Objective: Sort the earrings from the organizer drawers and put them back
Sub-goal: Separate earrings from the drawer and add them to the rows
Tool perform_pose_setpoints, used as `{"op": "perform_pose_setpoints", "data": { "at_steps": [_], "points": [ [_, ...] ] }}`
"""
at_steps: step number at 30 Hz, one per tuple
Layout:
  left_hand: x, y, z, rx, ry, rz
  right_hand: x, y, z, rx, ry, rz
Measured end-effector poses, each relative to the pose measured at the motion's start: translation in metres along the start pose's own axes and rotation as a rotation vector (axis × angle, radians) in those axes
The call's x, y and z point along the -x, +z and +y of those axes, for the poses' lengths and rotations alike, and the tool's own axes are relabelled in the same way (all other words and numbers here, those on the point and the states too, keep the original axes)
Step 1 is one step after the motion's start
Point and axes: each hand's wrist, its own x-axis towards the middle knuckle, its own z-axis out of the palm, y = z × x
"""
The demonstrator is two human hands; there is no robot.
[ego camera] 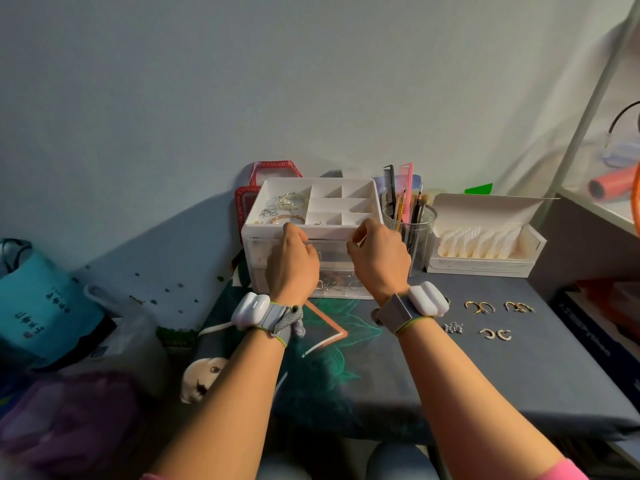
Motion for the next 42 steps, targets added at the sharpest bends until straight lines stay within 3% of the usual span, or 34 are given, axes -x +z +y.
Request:
{"op": "perform_pose_setpoints", "data": {
  "at_steps": [16, 27, 33, 42],
  "points": [
    [-0.01, -0.015, -0.005, 0.004, 0.032, 0.032, -0.006, 0.001, -0.021, -0.054, -0.052, -0.007],
    [-0.052, -0.047, -0.006, -0.101, 0.052, 0.187, -0.049, 0.011, -0.071, -0.04, -0.157, -0.109],
    [-0.089, -0.049, -0.016, -0.253, 0.069, 0.129, -0.079, 0.026, -0.09, 0.026, -0.236, -0.272],
    [-0.129, -0.048, -0.027, -0.42, 0.036, -0.099, -0.108, 0.055, -0.114, 0.139, -0.29, -0.436]
  ]
}}
